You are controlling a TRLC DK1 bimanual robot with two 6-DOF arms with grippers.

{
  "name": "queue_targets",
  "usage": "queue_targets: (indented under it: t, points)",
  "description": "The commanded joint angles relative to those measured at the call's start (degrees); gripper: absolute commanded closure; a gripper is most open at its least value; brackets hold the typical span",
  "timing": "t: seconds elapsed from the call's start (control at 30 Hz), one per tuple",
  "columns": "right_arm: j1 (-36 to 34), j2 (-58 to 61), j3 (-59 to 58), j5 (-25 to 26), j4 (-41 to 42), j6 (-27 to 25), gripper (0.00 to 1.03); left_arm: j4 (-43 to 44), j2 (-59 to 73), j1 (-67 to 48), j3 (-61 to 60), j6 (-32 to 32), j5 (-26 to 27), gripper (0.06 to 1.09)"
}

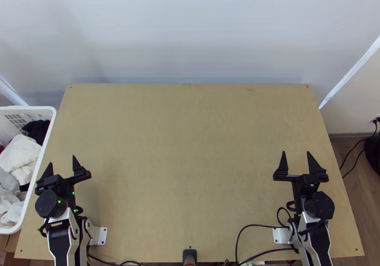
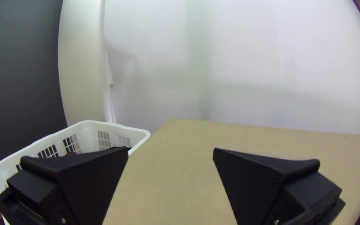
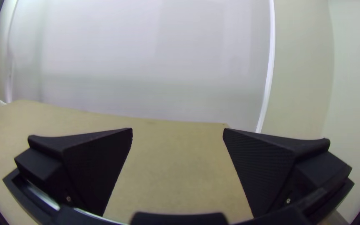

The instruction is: Fold the t-shirt

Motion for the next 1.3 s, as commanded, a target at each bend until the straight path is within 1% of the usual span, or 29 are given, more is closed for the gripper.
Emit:
queue_targets:
  t: [0.0, 0.6, 0.7, 0.83, 0.9, 0.97, 1.07, 1.13, 1.27]
  points:
    - [-0.26, -0.38, -0.58, 0.55, -0.66, -0.94, 0.04, -0.78, -0.32, 0.20, -2.29, 0.81, 0.30, 0.10]
    - [-0.26, -0.38, -0.58, 0.55, -0.66, -0.94, 0.04, -0.78, -0.32, 0.12, -2.29, 0.81, 0.30, 0.10]
    - [-0.26, -0.38, -0.58, 0.55, -0.66, -0.94, 0.04, -1.04, -0.32, -0.41, -2.29, -0.69, 1.27, 0.10]
    - [-0.26, -0.38, -0.58, 0.55, -0.66, -0.94, 0.04, -0.51, -0.32, 3.81, -2.29, 0.63, 0.39, 0.10]
    - [-0.26, -0.38, -0.58, 0.55, -0.66, -0.94, 0.04, 0.19, -0.40, 4.69, -2.11, 2.83, 0.21, 0.10]
    - [-0.26, -0.38, -0.58, 0.55, -0.66, -0.94, 0.04, 0.10, -0.40, 6.80, -0.80, 3.27, -0.32, 0.10]
    - [-0.26, -0.38, -0.58, 0.55, -0.66, -0.94, 0.04, -0.16, -0.32, 10.84, 2.10, 3.53, 0.48, 0.10]
    - [-0.26, -0.38, -0.58, 0.55, -0.66, -0.94, 0.04, -1.13, 0.21, 11.45, 5.36, 3.53, 0.56, 0.10]
    - [-0.26, -0.38, -0.58, 0.55, -0.66, -0.94, 0.04, -5.26, 7.07, 11.45, 14.15, 3.18, 0.56, 0.10]
